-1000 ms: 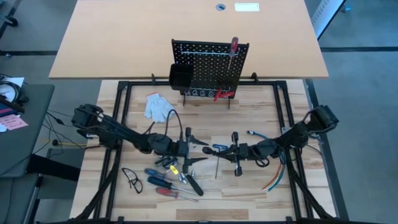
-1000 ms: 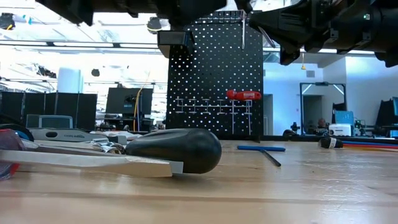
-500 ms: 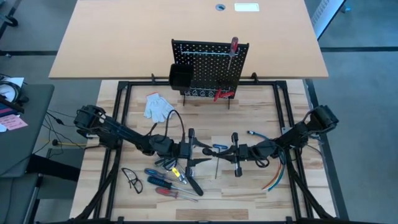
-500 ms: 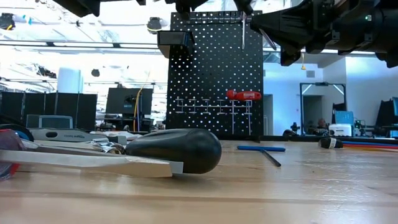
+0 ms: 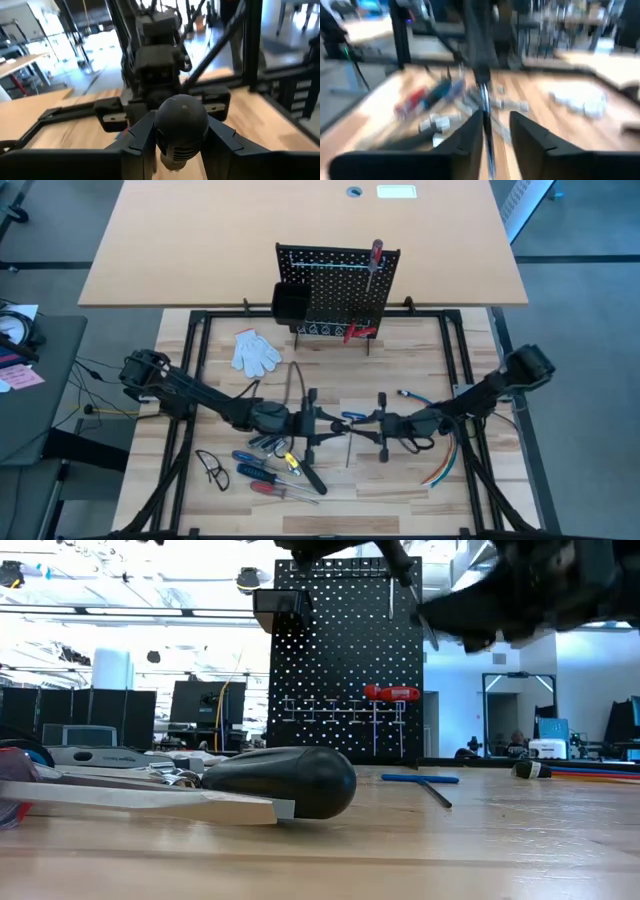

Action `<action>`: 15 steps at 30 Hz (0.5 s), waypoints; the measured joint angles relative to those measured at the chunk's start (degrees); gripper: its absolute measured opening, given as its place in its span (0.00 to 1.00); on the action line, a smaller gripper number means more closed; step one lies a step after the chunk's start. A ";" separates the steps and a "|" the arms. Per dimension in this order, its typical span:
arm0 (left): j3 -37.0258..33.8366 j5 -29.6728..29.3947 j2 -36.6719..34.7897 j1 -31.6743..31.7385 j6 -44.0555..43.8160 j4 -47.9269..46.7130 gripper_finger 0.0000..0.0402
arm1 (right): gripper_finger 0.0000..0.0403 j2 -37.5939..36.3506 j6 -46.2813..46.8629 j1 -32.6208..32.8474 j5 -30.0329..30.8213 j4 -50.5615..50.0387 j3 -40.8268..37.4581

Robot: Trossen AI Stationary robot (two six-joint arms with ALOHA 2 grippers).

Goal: Hang tools onto peg board
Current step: Hang the black screwdriver on the pegboard

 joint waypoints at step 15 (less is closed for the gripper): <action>11.00 -15.50 -0.15 16.46 7.92 -14.40 0.27 | 0.50 -2.45 13.14 -1.50 2.27 -19.06 -0.07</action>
